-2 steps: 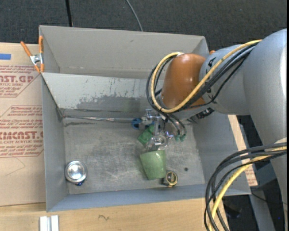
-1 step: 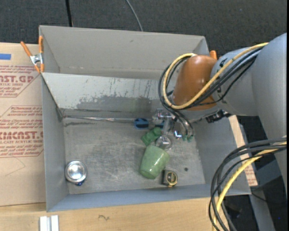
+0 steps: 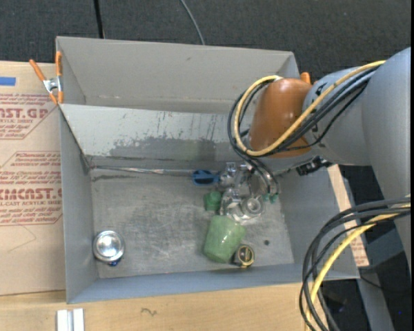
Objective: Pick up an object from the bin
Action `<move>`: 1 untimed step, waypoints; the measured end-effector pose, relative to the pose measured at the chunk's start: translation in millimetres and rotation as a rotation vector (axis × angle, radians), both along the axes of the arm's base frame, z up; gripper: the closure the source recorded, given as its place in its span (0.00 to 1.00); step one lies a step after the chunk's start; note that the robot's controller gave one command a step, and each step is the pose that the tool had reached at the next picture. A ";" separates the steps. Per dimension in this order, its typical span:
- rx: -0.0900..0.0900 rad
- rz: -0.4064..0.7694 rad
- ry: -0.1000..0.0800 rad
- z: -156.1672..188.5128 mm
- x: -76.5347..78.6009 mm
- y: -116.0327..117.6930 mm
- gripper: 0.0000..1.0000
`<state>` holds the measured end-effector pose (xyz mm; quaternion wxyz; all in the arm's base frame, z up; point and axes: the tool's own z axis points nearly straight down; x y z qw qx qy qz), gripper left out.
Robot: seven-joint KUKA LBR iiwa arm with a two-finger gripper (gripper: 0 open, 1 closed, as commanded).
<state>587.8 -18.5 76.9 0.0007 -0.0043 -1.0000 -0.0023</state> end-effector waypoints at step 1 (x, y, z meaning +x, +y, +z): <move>-0.007 0.315 -0.011 115.2 -8.2 -53.9 1.00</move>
Offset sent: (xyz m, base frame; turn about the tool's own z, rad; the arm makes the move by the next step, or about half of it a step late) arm -0.0100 -0.0529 0.1121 -0.3165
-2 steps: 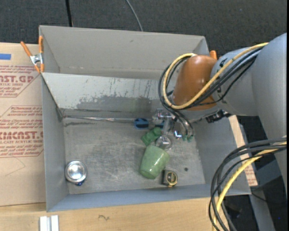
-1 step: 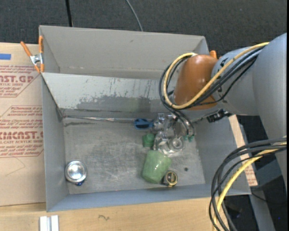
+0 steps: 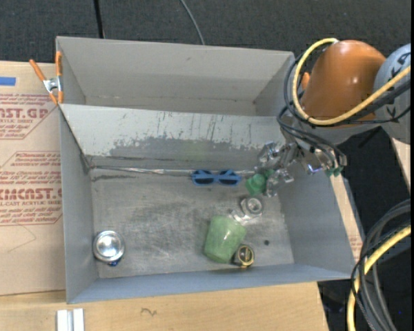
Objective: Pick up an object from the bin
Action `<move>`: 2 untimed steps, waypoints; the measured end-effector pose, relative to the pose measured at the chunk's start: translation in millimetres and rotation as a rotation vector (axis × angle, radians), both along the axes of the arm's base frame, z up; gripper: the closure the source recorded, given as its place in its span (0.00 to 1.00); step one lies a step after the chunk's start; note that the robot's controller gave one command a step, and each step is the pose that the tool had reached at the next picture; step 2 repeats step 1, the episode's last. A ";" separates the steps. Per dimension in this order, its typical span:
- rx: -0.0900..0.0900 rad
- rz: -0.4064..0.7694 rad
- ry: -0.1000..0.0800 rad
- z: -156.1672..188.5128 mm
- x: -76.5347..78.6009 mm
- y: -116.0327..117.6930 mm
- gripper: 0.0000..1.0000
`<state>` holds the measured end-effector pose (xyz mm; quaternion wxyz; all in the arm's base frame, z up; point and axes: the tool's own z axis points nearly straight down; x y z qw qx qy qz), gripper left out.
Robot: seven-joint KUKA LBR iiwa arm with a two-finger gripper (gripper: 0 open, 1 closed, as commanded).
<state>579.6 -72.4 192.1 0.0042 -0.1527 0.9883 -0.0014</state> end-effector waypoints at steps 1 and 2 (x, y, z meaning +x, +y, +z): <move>0.000 -0.016 -0.001 57.7 3.2 -0.8 1.00; 0.000 -0.016 -0.001 57.7 3.2 -0.8 1.00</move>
Offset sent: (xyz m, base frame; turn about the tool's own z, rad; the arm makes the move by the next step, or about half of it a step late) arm 0.0011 -0.0014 0.0538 0.0159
